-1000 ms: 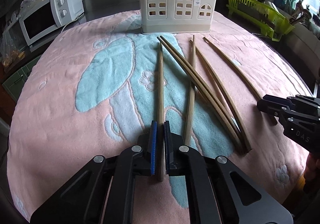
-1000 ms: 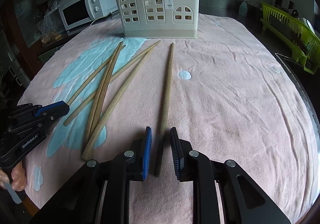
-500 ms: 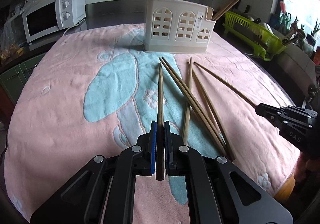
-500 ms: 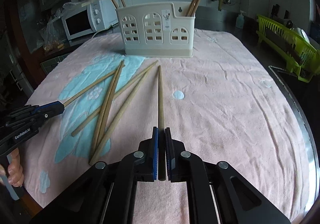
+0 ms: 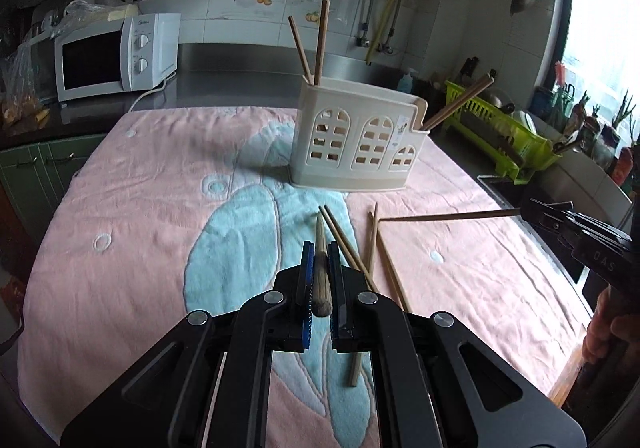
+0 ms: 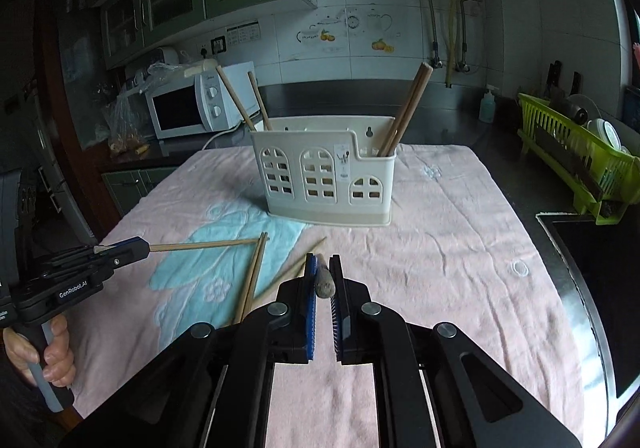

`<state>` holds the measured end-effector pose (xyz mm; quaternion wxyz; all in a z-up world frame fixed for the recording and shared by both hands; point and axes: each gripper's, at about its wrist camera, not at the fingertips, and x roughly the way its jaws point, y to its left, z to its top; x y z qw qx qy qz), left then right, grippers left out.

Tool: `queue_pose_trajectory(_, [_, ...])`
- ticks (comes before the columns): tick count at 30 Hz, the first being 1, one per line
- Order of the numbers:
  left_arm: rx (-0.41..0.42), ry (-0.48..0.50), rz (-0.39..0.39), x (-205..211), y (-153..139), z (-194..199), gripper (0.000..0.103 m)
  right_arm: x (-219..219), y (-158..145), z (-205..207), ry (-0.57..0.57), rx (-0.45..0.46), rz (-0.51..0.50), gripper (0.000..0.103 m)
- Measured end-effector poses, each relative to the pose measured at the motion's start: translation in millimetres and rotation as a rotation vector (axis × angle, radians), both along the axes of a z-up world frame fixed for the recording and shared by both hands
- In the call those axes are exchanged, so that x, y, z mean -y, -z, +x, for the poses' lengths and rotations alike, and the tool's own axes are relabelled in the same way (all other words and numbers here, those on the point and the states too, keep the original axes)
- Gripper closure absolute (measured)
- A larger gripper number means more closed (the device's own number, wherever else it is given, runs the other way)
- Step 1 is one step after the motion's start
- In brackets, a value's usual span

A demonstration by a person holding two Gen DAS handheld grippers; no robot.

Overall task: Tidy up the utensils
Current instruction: 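Lift both chopsticks upright and carry them over the white holder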

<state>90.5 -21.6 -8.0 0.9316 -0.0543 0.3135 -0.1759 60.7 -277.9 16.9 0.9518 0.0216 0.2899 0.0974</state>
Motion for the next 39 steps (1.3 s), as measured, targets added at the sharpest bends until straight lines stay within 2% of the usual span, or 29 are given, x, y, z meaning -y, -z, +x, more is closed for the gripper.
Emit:
queue_pose_trajectory(5, [0.016, 0.001, 0.010, 3, -18, 16, 0.098, 7, -20, 22, -0.027, 0.014, 0.017, 0.097])
queue_pose_trajectory(13, [0.065, 0.028, 0.011, 5, -68, 45, 0.098, 21, -75, 51, -0.098, 0.047, 0.039, 0.097])
queue_pose_trajectory(19, [0.118, 0.056, 0.015, 16, -102, 57, 0.098, 34, -119, 63, -0.129, 0.083, 0.019, 0.097])
queue_pose_trajectory(23, [0.161, 0.077, -0.015, 25, -126, 61, 0.098, 43, -140, 69, -0.127, 0.106, 0.003, 0.097])
queue_pose_trajectory(29, [0.277, 0.092, -0.023, 44, -171, 63, 0.098, 52, -163, 77, -0.118, 0.134, -0.027, 0.097])
queue_pose_trajectory(33, [0.363, 0.059, -0.009, 55, -198, 71, 0.098, 59, -173, 86, -0.103, 0.143, -0.033, 0.097])
queue_pose_trajectory(39, [0.414, -0.013, 0.040, 71, -214, 99, 0.098, 63, -176, 113, -0.080, 0.125, -0.044, 0.097])
